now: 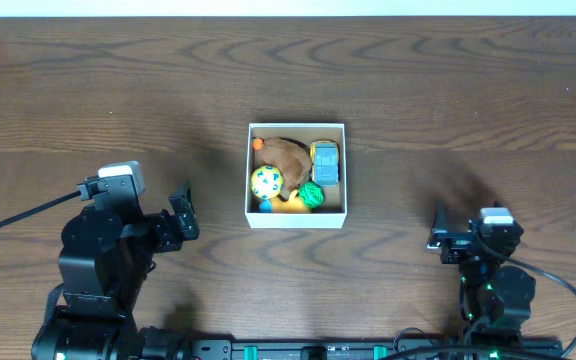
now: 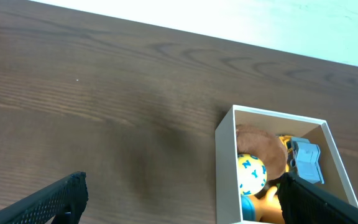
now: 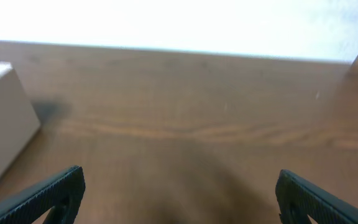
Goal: Pack container
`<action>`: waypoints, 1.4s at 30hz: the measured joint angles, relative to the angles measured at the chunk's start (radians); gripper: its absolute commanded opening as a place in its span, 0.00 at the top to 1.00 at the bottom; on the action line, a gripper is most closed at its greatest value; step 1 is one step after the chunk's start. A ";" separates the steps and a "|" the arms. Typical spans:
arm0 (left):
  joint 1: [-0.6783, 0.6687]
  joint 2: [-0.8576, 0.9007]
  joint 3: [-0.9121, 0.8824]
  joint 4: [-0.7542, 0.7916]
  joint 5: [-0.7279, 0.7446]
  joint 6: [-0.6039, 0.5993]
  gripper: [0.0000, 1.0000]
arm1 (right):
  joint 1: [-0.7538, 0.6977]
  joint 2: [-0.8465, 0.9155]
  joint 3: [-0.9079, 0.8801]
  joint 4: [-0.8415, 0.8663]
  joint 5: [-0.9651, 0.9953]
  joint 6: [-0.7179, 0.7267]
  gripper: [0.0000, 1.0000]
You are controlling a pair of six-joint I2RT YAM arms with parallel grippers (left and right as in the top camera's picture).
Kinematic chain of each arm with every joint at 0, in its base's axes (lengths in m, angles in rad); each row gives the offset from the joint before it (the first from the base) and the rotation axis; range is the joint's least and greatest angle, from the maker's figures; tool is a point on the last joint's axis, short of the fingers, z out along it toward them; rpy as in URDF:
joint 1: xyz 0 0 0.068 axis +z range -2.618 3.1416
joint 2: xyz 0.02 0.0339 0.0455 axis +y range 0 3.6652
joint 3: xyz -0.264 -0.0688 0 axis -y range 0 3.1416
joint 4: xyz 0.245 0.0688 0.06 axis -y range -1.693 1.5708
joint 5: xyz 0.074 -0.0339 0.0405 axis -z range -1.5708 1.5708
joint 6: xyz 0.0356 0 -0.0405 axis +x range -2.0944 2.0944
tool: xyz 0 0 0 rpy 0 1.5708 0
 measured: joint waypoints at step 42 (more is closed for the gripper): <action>0.000 0.000 0.000 0.000 0.000 0.000 0.02 | 0.034 -0.112 0.000 0.005 -0.038 -0.056 0.01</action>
